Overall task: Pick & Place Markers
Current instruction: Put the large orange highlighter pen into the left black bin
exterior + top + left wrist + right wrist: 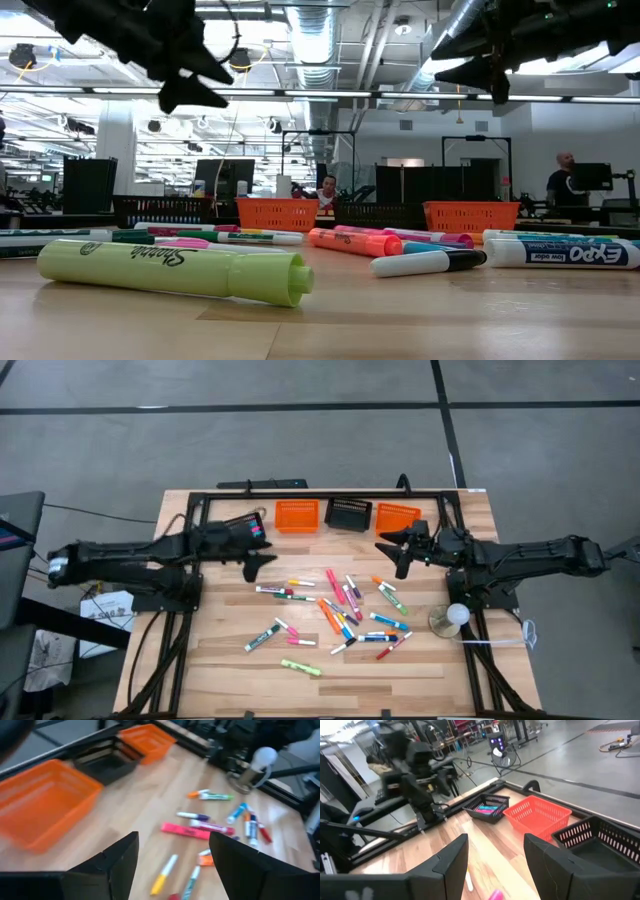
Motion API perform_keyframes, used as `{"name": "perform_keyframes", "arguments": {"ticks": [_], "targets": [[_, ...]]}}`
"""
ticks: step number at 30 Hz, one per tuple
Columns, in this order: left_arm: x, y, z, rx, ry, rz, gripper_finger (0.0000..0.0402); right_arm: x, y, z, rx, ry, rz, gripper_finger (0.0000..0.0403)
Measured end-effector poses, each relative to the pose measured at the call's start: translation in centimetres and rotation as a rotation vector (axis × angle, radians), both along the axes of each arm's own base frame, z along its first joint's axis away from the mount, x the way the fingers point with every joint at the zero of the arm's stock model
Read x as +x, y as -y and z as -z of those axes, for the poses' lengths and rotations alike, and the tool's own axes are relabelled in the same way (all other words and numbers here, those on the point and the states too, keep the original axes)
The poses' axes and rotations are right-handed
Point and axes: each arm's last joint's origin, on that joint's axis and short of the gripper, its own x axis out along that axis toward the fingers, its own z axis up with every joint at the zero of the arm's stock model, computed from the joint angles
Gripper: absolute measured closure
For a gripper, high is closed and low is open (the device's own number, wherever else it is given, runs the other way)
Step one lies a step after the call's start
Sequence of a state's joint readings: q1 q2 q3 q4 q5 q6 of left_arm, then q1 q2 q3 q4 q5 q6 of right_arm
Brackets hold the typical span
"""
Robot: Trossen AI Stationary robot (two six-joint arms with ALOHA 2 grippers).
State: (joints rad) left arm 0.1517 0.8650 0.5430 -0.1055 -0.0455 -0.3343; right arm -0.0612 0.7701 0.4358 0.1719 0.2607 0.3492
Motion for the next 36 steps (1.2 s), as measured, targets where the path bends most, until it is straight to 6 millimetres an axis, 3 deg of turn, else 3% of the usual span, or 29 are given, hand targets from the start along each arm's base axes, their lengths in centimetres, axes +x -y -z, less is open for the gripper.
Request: {"name": "perform_keyframes", "arguments": {"ticks": [5, 11, 18, 28, 36], "targets": [[3.1, 2.9, 1.1, 0.012, 0.041, 0.095, 0.0168, 0.4, 0.0, 0.4, 0.002, -0.024, 0.0, 0.0219], [7.3, 5.5, 1.8, 0.034, -0.031, 0.167, 0.0176, 0.6, 0.0, 0.1, 0.0, 0.01, -0.001, 0.0219], [12.0, 7.4, 2.4, 0.207, -0.108, 0.297, 0.0187, 0.6, 0.0, 0.1, 0.0, 0.019, -0.001, 0.0219], [14.7, 8.3, 3.7, 0.27, -0.165, 0.38, 0.0198, 0.6, -0.3, 0.1, 0.009, 0.012, -0.064, 0.0219], [16.6, 10.4, 4.9, 0.343, -0.199, 0.49, 0.0199, 0.6, -0.3, 0.1, 0.009, 0.011, -0.068, 0.0219]]}}
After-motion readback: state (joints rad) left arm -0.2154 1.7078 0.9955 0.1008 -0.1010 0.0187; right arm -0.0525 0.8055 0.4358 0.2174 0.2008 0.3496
